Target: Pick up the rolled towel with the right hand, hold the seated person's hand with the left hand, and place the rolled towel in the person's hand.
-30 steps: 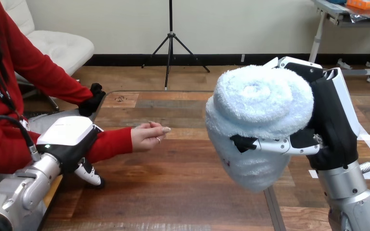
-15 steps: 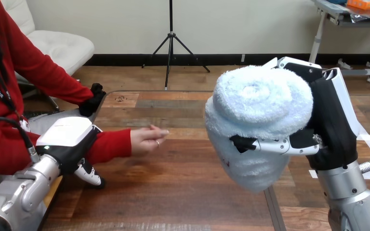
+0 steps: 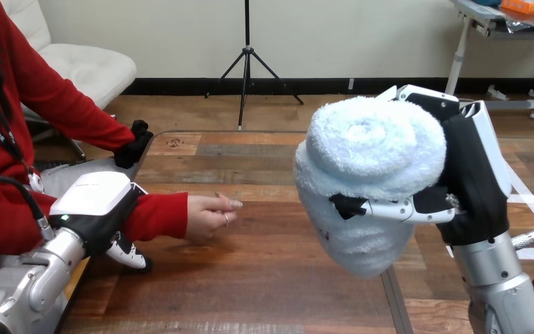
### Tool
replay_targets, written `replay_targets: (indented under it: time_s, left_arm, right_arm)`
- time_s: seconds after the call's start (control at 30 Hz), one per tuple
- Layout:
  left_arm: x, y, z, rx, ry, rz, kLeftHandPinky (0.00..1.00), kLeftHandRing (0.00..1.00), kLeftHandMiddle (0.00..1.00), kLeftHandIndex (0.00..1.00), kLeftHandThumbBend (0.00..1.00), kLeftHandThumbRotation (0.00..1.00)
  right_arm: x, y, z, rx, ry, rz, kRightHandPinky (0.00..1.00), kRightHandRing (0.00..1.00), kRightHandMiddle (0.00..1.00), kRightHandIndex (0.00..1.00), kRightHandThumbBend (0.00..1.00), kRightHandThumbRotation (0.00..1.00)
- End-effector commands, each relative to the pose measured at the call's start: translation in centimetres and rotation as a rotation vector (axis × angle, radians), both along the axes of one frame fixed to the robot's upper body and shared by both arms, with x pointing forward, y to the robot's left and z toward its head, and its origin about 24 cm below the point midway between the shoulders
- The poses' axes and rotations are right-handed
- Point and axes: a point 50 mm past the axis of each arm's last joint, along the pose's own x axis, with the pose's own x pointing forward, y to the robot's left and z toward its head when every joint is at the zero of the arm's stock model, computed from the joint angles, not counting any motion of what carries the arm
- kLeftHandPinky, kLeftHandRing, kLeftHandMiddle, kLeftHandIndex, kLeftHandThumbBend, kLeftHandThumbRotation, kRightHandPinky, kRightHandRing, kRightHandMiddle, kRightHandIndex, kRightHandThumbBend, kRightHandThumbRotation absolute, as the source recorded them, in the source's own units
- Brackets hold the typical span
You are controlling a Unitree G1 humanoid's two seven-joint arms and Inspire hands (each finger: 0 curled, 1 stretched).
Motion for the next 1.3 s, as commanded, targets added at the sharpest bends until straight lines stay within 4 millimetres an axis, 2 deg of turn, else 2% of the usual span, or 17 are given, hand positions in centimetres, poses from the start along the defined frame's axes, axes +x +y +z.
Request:
replay_targets:
  time_s: [0.0, 0.5, 1.27]
  left_arm:
    - [1.0, -2.8, 1.4, -0.078, -0.093, -0.089, 0.34, 0.35, 0.40, 0.42, 0.91, 0.00]
    - [1.2, -3.3, 2.1, -0.151, -0.133, -0.097, 0.33, 0.35, 0.41, 0.41, 0.91, 0.00]
    - [1.4, -3.9, 3.1, -0.174, -0.156, -0.115, 0.31, 0.36, 0.42, 0.43, 0.89, 0.00]
  right_arm:
    - [1.4, 0.5, 2.3, 0.032, -0.115, -0.007, 0.03, 0.06, 0.10, 0.08, 0.55, 0.00]
    - [2.6, 0.8, 2.0, 0.028, -0.078, -0.013, 0.04, 0.07, 0.10, 0.08, 0.56, 0.00]
    - [4.6, 2.0, 1.9, 0.006, -0.038, -0.013, 0.02, 0.05, 0.08, 0.07, 0.51, 0.00]
